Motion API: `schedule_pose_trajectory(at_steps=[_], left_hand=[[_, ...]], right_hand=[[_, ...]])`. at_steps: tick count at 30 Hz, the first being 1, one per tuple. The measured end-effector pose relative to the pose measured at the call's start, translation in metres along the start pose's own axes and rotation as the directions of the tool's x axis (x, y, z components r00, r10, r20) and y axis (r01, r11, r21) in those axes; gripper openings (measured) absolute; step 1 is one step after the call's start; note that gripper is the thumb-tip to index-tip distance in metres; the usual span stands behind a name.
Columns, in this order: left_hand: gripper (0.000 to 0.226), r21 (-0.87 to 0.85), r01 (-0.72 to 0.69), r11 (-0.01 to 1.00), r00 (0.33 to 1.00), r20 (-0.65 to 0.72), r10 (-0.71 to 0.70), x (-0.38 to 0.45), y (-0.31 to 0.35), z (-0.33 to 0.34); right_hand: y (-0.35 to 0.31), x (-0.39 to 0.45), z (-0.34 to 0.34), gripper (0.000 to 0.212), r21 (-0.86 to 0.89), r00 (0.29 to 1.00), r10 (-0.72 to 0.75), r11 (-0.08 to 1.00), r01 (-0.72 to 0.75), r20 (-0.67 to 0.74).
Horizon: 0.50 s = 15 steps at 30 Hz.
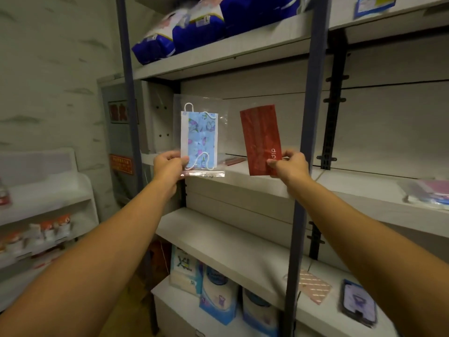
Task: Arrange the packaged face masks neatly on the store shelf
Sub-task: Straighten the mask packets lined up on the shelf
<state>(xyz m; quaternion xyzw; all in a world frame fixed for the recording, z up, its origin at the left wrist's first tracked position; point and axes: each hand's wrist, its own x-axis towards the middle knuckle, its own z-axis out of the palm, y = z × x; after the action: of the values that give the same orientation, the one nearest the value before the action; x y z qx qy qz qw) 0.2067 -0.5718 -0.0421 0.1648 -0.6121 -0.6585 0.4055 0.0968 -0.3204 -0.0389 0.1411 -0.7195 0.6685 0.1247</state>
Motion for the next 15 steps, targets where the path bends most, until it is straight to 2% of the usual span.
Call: schedule_pose_trajectory(at_steps=[9, 15], left_hand=[[0.016, -0.008, 0.022, 1.0, 0.999, -0.028, -0.023, 0.065, -0.026, -0.038], [0.015, -0.001, 0.025, 1.0, 1.0, -0.002, -0.025, 0.132, -0.047, -0.035]], right_hand=[[0.01, 0.034, 0.065, 0.022, -0.001, 1.0, 0.009, 1.0, -0.009, -0.009], [0.025, 0.081, 0.125, 0.023, -0.002, 1.0, 0.011, 1.0, -0.011, 0.002]])
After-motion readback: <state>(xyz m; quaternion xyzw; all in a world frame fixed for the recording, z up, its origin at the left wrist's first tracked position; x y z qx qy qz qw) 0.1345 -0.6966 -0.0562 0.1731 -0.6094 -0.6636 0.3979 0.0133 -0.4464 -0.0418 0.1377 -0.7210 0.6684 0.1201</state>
